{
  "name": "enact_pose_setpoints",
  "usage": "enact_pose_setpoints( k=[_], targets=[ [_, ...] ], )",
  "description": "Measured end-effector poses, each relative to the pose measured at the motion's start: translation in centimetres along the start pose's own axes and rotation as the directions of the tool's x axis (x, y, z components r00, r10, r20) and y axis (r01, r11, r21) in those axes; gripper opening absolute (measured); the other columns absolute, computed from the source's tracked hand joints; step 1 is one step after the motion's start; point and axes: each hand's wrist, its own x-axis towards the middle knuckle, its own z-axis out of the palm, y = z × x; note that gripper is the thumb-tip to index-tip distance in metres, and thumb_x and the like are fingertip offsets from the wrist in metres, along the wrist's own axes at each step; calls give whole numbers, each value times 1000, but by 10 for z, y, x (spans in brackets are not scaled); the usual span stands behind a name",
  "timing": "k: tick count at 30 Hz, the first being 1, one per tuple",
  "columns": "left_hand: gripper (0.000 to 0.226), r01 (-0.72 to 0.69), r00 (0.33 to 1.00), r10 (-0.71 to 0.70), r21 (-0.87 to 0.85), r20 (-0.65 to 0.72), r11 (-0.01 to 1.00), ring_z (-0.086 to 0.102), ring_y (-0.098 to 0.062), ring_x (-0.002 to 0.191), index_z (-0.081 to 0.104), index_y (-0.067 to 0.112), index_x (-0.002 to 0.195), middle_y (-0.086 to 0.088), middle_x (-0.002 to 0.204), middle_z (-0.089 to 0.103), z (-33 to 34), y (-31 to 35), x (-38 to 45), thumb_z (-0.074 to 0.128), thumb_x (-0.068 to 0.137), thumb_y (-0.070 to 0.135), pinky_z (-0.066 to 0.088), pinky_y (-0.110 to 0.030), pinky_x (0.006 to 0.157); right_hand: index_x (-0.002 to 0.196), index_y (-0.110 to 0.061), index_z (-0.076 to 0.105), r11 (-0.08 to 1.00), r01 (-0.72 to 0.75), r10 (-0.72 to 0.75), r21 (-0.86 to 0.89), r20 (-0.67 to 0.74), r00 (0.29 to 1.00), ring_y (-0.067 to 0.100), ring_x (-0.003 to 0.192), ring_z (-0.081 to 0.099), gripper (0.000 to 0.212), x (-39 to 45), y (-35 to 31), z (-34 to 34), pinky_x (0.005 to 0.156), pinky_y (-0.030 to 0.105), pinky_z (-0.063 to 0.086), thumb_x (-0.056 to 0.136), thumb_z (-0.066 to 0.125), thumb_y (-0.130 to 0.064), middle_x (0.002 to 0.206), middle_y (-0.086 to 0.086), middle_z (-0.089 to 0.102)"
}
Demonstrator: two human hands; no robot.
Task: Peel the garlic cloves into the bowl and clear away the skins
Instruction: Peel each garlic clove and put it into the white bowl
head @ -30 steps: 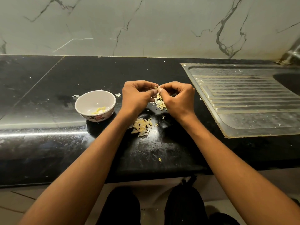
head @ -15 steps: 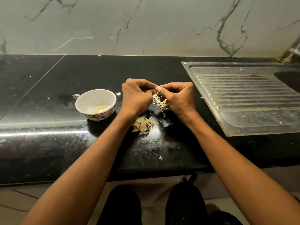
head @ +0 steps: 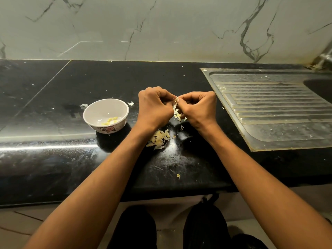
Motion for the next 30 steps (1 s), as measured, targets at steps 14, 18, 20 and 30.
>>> enact_pose_setpoints(
  k=[14, 18, 20, 30],
  targets=[
    [18, -52, 998, 52, -3, 16, 999, 67, 0, 62, 83, 10, 84, -2, 77, 77, 2, 2, 0, 73, 76, -3, 48, -9, 59, 68, -15, 78, 996, 71, -74, -48, -58, 996, 7, 51, 66, 8, -1, 1, 0, 53, 27, 55, 75, 75, -12, 61, -4, 72],
    [15, 84, 994, -72, -151, 80, 985, 69, 2, 64, 83, 8, 86, 0, 77, 77, 0, 1, 2, 78, 79, -4, 52, -13, 62, 65, -15, 75, 998, -24, 26, 59, -32, 999, 12, 47, 61, 17, 1, -4, -3, 48, 29, 53, 78, 76, -4, 56, -2, 69],
    [14, 144, 986, -120, -222, 118, 965, 68, 1, 64, 82, 8, 88, 1, 77, 77, -1, -1, 4, 80, 80, -3, 52, -16, 63, 65, -10, 73, 982, -99, 101, 161, -1, 995, 13, 43, 55, 20, 1, -7, -4, 42, 23, 44, 81, 74, 3, 52, 0, 65],
    [12, 310, 946, -224, -444, 236, 841, 74, -15, 80, 81, 10, 92, -6, 86, 79, -3, 0, 6, 79, 84, 1, 60, -30, 65, 74, 2, 70, 876, -287, 260, 387, 121, 958, 14, 44, 49, 14, 4, -15, -9, 39, 21, 37, 86, 65, 8, 57, 9, 58]
  ],
)
